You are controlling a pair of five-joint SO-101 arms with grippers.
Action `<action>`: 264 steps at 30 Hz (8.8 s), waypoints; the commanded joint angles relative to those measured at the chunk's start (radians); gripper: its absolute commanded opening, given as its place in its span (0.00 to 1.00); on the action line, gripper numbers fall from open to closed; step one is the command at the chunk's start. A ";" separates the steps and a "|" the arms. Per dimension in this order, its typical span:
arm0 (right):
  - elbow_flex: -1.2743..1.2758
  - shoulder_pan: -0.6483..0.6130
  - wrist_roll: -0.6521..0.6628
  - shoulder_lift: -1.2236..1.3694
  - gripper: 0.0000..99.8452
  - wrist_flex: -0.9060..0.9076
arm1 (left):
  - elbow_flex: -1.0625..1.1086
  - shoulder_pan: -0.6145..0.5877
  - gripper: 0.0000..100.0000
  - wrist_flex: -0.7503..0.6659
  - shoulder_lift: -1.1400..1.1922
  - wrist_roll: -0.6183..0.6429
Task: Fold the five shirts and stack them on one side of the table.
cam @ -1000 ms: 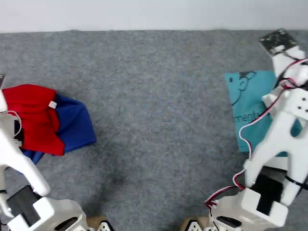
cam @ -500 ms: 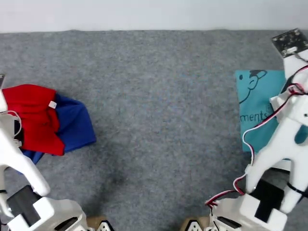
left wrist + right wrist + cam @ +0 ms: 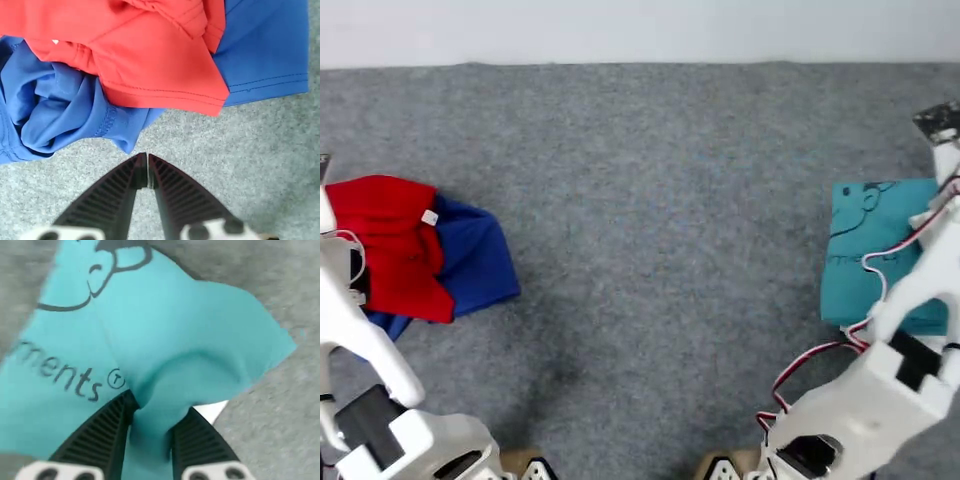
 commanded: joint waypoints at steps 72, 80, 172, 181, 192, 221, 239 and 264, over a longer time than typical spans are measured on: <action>0.298 -0.151 -0.460 -0.610 0.01 0.430 | 0.071 0.166 0.02 -0.012 -0.242 0.063; 0.552 -0.231 -0.615 -0.799 0.01 0.429 | 0.071 0.180 0.06 -0.103 -0.235 0.060; 0.710 -0.231 -0.623 -0.938 0.01 0.423 | 0.002 0.965 0.01 -0.436 -0.560 0.008; 0.710 -0.437 -0.620 -0.934 0.01 0.367 | 0.067 0.615 0.01 -0.388 -0.559 -0.109; 0.631 -0.898 -0.620 -0.565 0.02 0.309 | 0.325 0.431 0.01 -0.393 -0.560 -0.152; 0.365 -0.639 -0.522 -0.432 0.14 0.429 | 0.073 1.188 0.02 -0.450 -0.557 0.028; 0.626 -0.358 -0.377 -0.723 0.14 0.429 | 0.036 1.220 0.17 -0.384 -0.519 0.118; 0.635 -1.368 -0.623 -0.328 0.14 0.427 | 0.332 0.118 0.16 -0.356 -0.517 0.011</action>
